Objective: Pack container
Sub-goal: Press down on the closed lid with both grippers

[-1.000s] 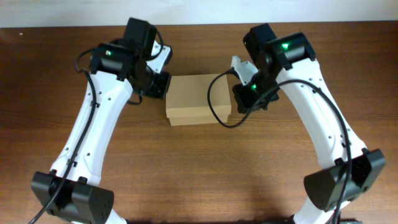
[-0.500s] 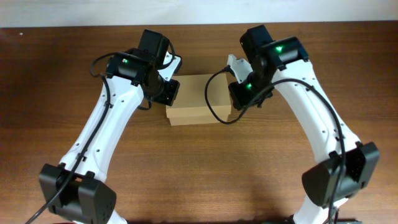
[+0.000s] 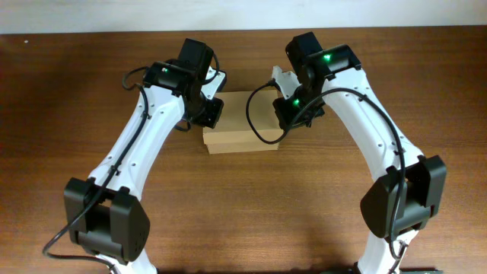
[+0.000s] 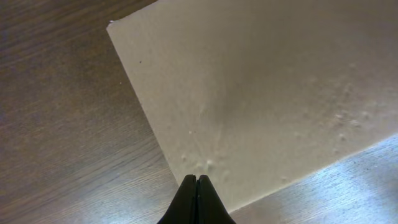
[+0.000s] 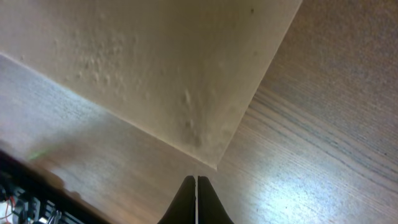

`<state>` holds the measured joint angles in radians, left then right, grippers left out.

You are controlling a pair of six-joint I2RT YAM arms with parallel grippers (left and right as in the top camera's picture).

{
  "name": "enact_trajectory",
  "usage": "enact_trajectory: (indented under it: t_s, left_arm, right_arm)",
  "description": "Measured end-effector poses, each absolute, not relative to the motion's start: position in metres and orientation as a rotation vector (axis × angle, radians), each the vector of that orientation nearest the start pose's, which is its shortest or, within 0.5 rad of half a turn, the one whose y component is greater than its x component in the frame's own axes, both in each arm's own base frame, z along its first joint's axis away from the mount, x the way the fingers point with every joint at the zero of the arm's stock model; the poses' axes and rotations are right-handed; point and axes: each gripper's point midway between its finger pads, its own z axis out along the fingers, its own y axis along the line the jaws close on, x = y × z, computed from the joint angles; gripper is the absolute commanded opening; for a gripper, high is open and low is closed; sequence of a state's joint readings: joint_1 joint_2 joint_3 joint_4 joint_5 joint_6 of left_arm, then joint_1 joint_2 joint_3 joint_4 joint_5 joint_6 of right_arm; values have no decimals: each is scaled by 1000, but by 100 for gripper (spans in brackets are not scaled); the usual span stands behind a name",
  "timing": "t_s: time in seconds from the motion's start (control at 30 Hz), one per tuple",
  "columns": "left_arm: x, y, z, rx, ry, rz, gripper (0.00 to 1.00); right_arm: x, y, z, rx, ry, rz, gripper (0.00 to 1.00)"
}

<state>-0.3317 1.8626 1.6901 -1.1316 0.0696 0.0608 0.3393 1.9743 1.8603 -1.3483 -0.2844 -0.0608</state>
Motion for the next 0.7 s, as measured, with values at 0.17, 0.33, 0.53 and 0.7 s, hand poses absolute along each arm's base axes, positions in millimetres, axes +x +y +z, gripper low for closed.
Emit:
enact_trajectory:
  t_s: [0.17,0.33,0.53,0.7]
  left_arm:
    - [387,-146,132,581,2862,-146,2]
    - [387,-146,121,585,2889,-142,2]
    - [387,-146,106,591,2926,-137,2]
    - [389,-147,101,592,2934,-136,2]
  right_arm:
    - [366,180,142,-627,2979,454,4]
    - [368,181,126,-627,3016,451,4]
    - [370,182,105,-626,3061,449,4]
    - [371,183,99,-626,3077,454,4]
